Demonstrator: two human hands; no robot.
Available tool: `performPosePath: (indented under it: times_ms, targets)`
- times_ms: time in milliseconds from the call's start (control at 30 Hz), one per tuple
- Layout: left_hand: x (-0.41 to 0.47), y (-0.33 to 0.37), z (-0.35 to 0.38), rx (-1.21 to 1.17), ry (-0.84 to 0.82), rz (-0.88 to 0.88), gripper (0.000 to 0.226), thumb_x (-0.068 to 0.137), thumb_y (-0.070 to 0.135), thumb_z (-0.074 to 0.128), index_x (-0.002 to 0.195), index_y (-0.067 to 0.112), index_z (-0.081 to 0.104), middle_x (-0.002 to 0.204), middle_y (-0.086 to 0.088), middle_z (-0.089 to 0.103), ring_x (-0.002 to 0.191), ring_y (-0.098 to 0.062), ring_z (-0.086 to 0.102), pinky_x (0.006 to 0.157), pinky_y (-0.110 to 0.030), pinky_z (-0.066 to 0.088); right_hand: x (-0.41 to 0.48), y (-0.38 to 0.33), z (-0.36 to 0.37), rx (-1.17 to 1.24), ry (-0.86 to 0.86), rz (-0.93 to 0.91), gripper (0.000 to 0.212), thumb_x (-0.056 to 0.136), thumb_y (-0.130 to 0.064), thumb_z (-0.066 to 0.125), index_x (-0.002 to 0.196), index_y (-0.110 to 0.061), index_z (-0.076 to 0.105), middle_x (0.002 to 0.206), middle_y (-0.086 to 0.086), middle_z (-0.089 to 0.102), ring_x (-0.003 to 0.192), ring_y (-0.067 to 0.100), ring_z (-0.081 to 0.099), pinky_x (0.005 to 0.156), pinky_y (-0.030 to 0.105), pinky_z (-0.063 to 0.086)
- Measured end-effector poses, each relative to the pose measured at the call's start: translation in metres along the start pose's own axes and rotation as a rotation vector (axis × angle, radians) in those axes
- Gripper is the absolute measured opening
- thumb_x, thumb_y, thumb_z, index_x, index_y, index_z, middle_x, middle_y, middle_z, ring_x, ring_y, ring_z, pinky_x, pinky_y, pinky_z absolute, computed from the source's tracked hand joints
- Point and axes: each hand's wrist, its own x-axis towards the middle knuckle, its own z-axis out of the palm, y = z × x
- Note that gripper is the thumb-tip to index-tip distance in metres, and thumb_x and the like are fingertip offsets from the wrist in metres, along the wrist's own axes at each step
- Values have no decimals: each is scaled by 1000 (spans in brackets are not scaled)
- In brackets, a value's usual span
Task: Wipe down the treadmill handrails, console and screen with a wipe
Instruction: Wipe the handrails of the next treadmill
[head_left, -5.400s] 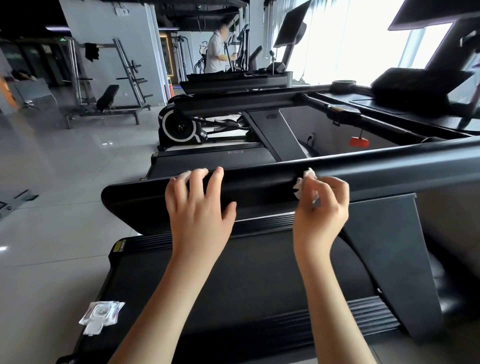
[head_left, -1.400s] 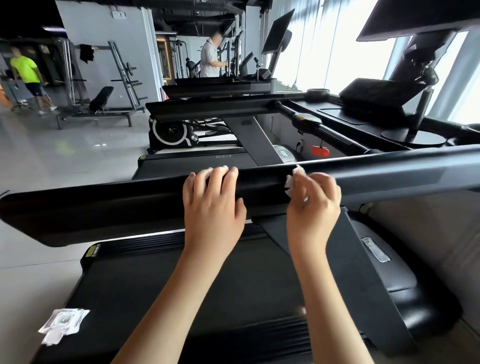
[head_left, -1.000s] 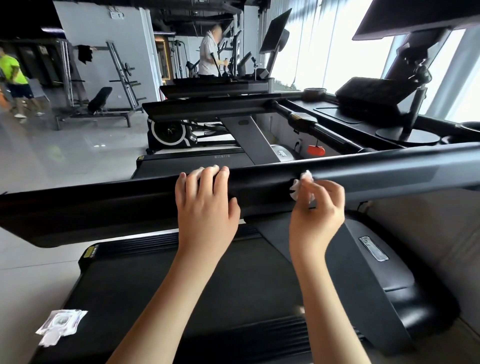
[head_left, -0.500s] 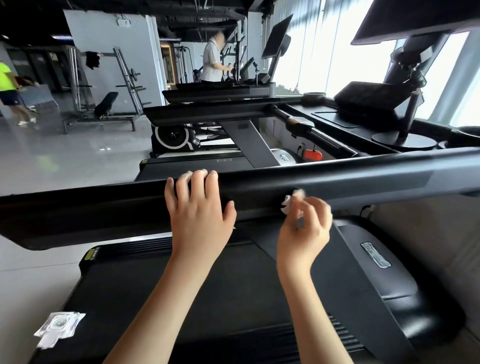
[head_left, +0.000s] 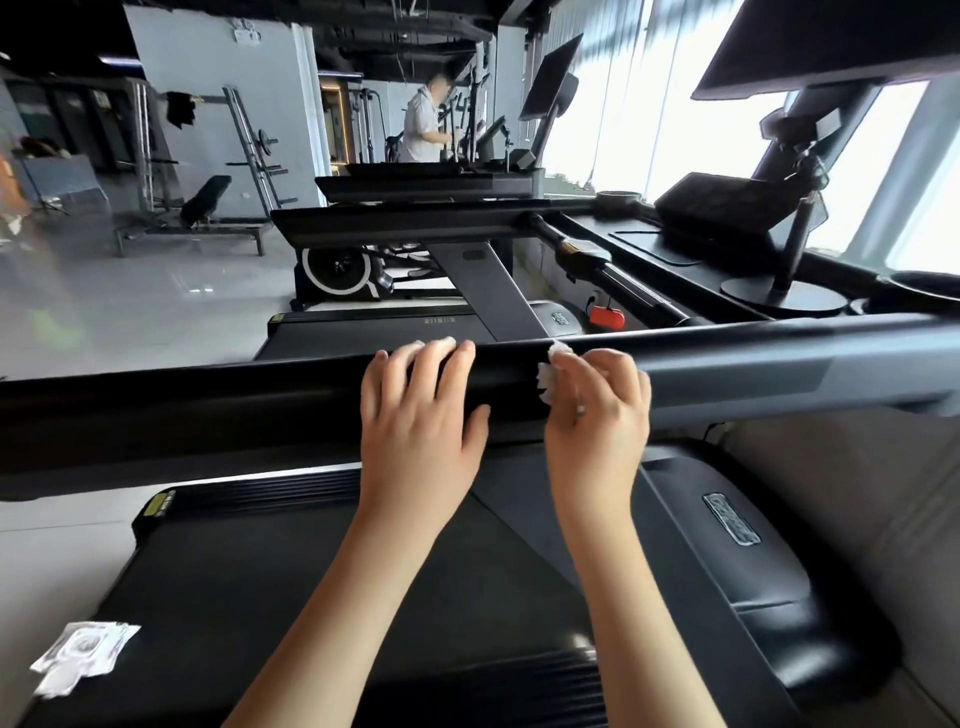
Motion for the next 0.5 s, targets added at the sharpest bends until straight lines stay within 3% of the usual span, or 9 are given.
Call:
performPosePath:
  times_ms: [167, 333, 500]
  targets:
    - [0, 1, 5, -41, 57, -6, 47, 84, 31, 50, 124, 10, 60, 122, -6, 60, 115, -31, 49, 106, -49, 35, 1, 28, -11, -87, 152, 104, 16, 89, -8, 59, 93, -5, 74, 92, 14, 63, 81, 22, 46, 73, 29, 39]
    - [-1, 1, 7, -38, 72, -4, 47, 84, 29, 51, 125, 9, 59, 122, -7, 59, 116, -29, 46, 106, -49, 34, -27, 19, -5, -83, 66, 49, 9, 84, 1, 63, 80, -4, 70, 89, 13, 62, 77, 28, 53, 69, 30, 41]
    - [-2, 0, 8, -26, 77, 10, 46, 83, 28, 52, 125, 9, 60, 122, -8, 59, 115, -30, 46, 105, -50, 34, -9, 37, -12, -99, 237, 201, 17, 89, -4, 61, 74, 0, 67, 90, 16, 61, 74, 38, 58, 66, 34, 44]
